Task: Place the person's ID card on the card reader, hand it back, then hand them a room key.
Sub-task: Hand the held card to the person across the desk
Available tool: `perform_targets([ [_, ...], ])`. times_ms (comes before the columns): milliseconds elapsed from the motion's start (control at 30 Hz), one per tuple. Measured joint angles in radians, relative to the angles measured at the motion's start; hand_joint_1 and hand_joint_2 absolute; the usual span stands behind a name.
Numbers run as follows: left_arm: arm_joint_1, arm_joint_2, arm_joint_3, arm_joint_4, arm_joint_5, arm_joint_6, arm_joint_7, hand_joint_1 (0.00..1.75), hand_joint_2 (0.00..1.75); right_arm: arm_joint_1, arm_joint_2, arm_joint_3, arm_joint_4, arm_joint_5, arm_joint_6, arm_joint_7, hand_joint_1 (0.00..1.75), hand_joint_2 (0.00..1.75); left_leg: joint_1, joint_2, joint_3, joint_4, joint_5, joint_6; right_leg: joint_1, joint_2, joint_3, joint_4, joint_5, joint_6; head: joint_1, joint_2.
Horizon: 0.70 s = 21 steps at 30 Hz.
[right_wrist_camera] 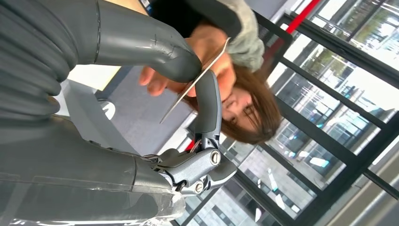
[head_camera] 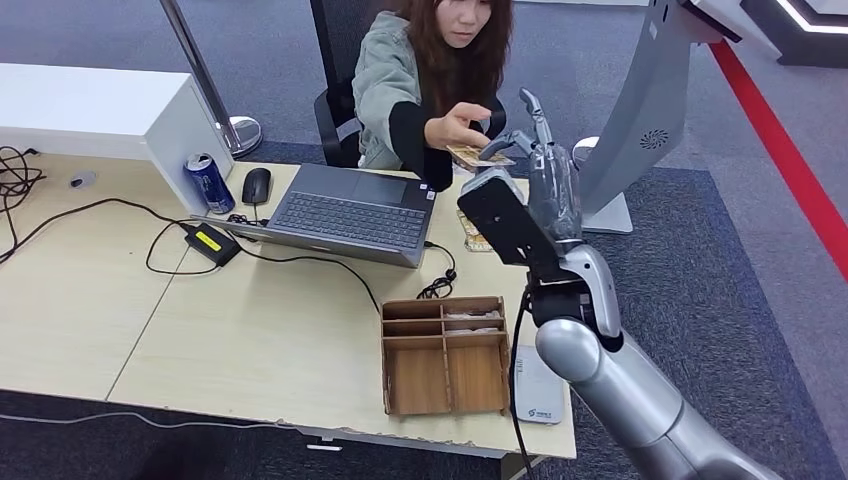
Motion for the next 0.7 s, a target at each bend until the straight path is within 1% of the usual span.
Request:
perform_targets([
  [167, 0.002, -0.005, -0.006, -0.002, -0.002, -0.001, 0.0, 0.0, 0.0, -0.017, 0.034, 0.015, 0.072, -0.001, -0.007, -0.011, 1.75, 1.75, 0.0, 0.0, 0.0, 0.0, 0.0, 0.0, 0.0, 0.0, 0.0, 0.0, 0.0, 0.0, 0.0, 0.0],
  [200, 0.002, -0.006, -0.006, -0.002, -0.002, -0.002, 0.0, 0.0, 0.0, -0.019, 0.04, 0.018, 0.085, -0.002, -0.008, -0.013, 1.46, 1.75, 0.0, 0.0, 0.0, 0.0, 0.0, 0.0, 0.0, 0.0, 0.0, 0.0, 0.0, 0.0, 0.0, 0.0],
  [300, 0.004, -0.01, -0.008, -0.002, -0.002, -0.004, 0.0, 0.0, 0.0, -0.022, 0.056, 0.027, 0.121, -0.004, -0.014, -0.018, 0.15, 1.75, 0.0, 0.0, 0.0, 0.0, 0.0, 0.0, 0.0, 0.0, 0.0, 0.0, 0.0, 0.0, 0.0, 0.0],
  [333, 0.004, -0.011, -0.01, -0.002, -0.002, -0.004, 0.0, 0.0, 0.0, -0.023, 0.06, 0.029, 0.13, -0.006, -0.016, -0.02, 0.0, 1.75, 0.0, 0.0, 0.0, 0.0, 0.0, 0.0, 0.0, 0.0, 0.0, 0.0, 0.0, 0.0, 0.0, 0.0],
  [467, 0.007, -0.012, -0.017, -0.002, -0.002, -0.004, 0.0, 0.0, 0.0, -0.023, 0.073, 0.037, 0.161, -0.026, -0.025, -0.033, 0.0, 0.0, 0.0, 0.0, 0.0, 0.0, 0.0, 0.0, 0.0, 0.0, 0.0, 0.0, 0.0, 0.0, 0.0, 0.0],
  [700, 0.009, -0.013, -0.023, -0.003, 0.001, -0.002, 0.003, 0.0, 0.0, -0.014, 0.079, 0.049, 0.191, -0.05, -0.048, -0.043, 0.0, 0.0, 0.0, 0.0, 0.0, 0.0, 0.0, 0.0, 0.0, 0.0, 0.0, 0.0, 0.0, 0.0, 0.0, 0.0],
])
